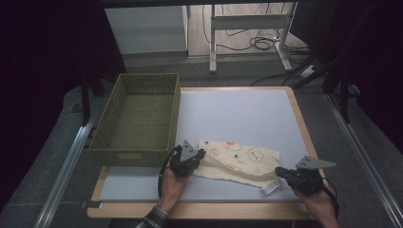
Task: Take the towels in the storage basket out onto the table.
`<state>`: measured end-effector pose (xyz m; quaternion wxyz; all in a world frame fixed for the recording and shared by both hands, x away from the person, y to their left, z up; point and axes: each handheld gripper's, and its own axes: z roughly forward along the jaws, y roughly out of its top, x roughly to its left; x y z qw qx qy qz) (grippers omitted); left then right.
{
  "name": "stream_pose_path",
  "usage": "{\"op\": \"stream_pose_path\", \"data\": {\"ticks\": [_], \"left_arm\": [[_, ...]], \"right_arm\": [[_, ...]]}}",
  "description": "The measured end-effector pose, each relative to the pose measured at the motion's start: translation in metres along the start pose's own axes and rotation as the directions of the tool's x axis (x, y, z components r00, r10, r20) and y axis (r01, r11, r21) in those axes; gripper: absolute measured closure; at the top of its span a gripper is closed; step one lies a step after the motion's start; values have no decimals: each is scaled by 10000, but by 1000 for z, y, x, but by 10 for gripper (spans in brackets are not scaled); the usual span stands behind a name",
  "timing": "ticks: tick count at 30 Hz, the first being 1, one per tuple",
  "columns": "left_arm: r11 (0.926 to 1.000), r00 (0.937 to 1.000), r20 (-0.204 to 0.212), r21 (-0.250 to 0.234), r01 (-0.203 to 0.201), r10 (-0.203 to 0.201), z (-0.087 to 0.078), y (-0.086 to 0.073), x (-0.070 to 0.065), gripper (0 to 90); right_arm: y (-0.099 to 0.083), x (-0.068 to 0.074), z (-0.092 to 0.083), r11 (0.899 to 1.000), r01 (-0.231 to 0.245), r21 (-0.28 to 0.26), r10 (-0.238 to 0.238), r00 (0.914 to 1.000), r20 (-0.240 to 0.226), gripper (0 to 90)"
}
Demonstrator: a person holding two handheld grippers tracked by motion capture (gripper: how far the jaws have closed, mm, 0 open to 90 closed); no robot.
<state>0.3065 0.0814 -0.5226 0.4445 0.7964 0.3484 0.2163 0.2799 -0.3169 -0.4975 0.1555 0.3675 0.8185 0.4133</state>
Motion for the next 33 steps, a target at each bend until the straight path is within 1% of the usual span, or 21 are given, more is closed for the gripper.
{"op": "stream_pose_path", "data": {"ticks": [5,10,12,13,16,19,21,25,28,30,31,33], "left_arm": [[9999,9999,132,164,34,-36,-5,-12,-4,843],[9999,9997,247,147,-8,4,-12,-16,-9,839],[9993,9996,276,362,-97,87,-13,-19,-12,813],[9991,9996,288,406,-79,67,-13,-20,-13,794],[9982,9991,395,576,133,-156,-18,-27,-13,720],[9974,9973,527,531,479,-507,-28,-32,-10,694],[9971,9968,517,492,585,-611,-34,-34,-9,677],[9968,9964,491,435,667,-689,-42,-33,-7,645],[9962,9947,666,416,760,-787,-39,-28,-6,645],[9965,9946,742,462,699,-732,-34,-25,-7,646],[9961,9933,872,511,719,-762,-30,-22,-7,646],[9952,9922,927,582,783,-835,-22,-18,-6,645]], "right_arm": [[-8,6,-2,9998,-2,204,5,9999,-153,853],[-17,12,-2,9994,-48,342,58,9995,-298,850],[-20,14,-1,9989,-81,458,99,9992,-381,846],[-22,14,-1,9986,-101,511,121,9992,-394,843],[-26,13,-3,9983,-281,508,306,9983,-504,830],[-28,11,-10,9980,-474,410,495,9974,-521,812],[-29,10,-15,9978,-567,344,585,9970,-516,801],[-28,8,-27,9981,-574,228,582,9978,-325,779],[-23,4,-31,9978,-649,100,651,9975,-282,766],[-18,2,-28,9980,-636,58,637,9977,-246,752],[-16,0,-26,9978,-662,78,664,9975,-252,746],[-10,-3,-20,9982,-600,85,602,9980,-216,734]]}}
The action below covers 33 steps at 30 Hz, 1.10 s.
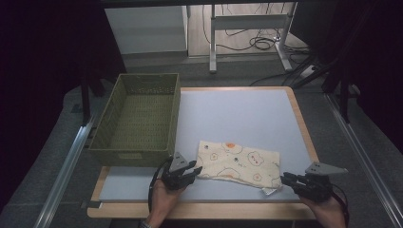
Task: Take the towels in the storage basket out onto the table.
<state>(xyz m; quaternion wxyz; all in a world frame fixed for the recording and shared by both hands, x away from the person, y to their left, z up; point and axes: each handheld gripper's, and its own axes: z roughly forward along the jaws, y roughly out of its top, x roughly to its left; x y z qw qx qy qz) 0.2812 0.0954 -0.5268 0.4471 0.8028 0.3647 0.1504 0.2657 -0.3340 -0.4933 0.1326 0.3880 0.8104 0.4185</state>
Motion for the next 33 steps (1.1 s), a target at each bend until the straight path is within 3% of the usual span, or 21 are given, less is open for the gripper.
{"op": "stream_pose_path", "data": {"ticks": [4,11,17,20,22,27,29,30,31,33], "left_arm": [[9999,9998,-127,74,-142,143,13,14,0,648],[9983,9955,-844,407,-408,441,38,42,9,697],[9980,9853,-1706,636,-6,115,59,61,26,704],[9965,9796,-2008,796,251,-86,69,64,33,700],[9934,9725,-2327,1109,280,-14,76,63,38,688],[9862,9647,-2631,1555,566,-138,89,54,45,609],[9869,9631,-2686,1492,607,-186,90,53,44,593],[9859,9647,-2623,1534,675,-252,89,53,44,593],[9851,9686,-2459,1543,763,-365,89,53,45,611],[9847,9781,-1985,1475,927,-624,88,52,46,714]], "right_arm": [[12,-7,13,10000,18,-23,-18,9999,131,718],[32,-25,34,9999,-110,-96,117,9963,846,712],[40,-45,54,9995,-308,82,293,9890,1447,711],[40,-52,60,9985,-550,5,543,9867,1533,697],[39,-56,64,9981,-615,28,603,9854,1594,665],[33,-59,74,9980,-585,245,538,9855,1609,617],[31,-58,79,9977,-550,391,477,9847,1674,622],[31,-57,80,9982,-523,298,465,9844,1698,628],[31,-56,80,9979,-563,328,496,9829,1775,716],[31,-54,80,9971,-645,407,578,9873,1481,847]]}}
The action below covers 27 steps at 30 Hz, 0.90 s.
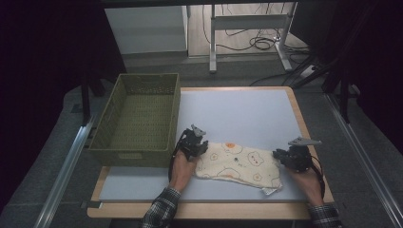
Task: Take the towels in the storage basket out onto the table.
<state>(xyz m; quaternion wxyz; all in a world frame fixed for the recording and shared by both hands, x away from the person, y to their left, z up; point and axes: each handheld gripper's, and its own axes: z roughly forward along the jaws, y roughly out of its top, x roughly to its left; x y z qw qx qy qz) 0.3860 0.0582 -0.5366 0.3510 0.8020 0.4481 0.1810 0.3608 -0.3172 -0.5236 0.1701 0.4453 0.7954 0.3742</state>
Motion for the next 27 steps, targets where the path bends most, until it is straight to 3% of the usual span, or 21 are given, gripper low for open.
{"op": "stream_pose_path", "data": {"ticks": [3,10,14,16,19,24,27], "left_arm": [[10000,9993,357,19,-96,95,-2,-1,-2,839],[9994,9913,1312,-339,-101,144,-8,-2,-14,852],[9985,9838,1775,-531,-150,242,-12,1,-25,851],[9978,9845,1716,-618,-253,355,-15,2,-28,850],[9975,9914,1196,-531,-469,530,-14,3,-25,845],[9991,9899,1392,-371,-205,255,-10,0,-13,672],[9987,9894,1375,-276,-436,470,-9,-1,-14,558]], "right_arm": [[2,2,-2,9994,295,153,-296,9995,112,873],[15,-16,-8,9994,342,16,-342,9980,531,875],[28,-32,-2,9992,401,29,-402,9952,887,874],[33,-40,4,9995,316,58,-321,9943,1018,874],[35,-45,14,9995,216,241,-237,9954,932,868],[30,-45,10,10000,-33,-14,34,9975,704,797],[29,-47,1,9996,-278,-109,283,9983,515,715]]}}
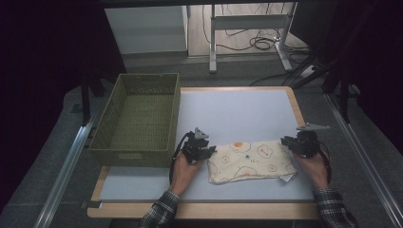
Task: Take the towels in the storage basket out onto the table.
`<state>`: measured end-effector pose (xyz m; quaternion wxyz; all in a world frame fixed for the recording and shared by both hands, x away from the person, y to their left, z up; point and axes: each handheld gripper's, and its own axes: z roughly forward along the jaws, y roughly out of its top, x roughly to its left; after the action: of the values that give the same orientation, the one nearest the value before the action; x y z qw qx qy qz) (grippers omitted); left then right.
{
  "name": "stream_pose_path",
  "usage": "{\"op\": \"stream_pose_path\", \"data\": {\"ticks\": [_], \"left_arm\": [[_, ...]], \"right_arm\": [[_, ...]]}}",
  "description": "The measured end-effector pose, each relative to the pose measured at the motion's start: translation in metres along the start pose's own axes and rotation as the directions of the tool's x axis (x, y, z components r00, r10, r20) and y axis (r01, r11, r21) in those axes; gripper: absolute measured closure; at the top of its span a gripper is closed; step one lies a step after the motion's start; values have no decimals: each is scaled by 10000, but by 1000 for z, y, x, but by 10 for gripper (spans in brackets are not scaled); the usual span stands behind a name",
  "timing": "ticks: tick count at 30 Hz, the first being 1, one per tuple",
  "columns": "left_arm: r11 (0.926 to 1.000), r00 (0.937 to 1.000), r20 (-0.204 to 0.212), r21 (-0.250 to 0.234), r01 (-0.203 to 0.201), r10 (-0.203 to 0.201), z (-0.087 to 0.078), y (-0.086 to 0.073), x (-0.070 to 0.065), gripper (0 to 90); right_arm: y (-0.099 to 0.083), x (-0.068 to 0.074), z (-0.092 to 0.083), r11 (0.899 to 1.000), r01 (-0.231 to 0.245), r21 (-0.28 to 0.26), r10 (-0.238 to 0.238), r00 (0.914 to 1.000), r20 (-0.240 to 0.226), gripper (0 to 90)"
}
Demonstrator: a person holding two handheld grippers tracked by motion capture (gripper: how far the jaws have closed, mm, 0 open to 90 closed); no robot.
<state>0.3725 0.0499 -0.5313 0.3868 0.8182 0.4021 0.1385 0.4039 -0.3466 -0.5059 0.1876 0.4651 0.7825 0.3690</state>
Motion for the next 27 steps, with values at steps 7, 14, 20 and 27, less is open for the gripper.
{"op": "stream_pose_path", "data": {"ticks": [7,14,20,27], "left_arm": [[9997,9994,-248,112,-220,223,6,-5,4,449],[10000,9990,-447,24,-92,93,8,-6,8,325],[9999,9993,-344,50,143,-142,8,-6,13,323],[9998,9994,-299,64,185,-183,9,-6,13,319]], "right_arm": [[-4,5,-19,9999,-133,-12,133,9994,-322,513],[-14,19,-31,9997,-33,-257,13,9971,-767,404],[-18,34,-36,9993,267,-264,-299,9910,-1302,379],[-22,61,-33,9946,1016,-233,-1042,9766,-1883,379]]}}
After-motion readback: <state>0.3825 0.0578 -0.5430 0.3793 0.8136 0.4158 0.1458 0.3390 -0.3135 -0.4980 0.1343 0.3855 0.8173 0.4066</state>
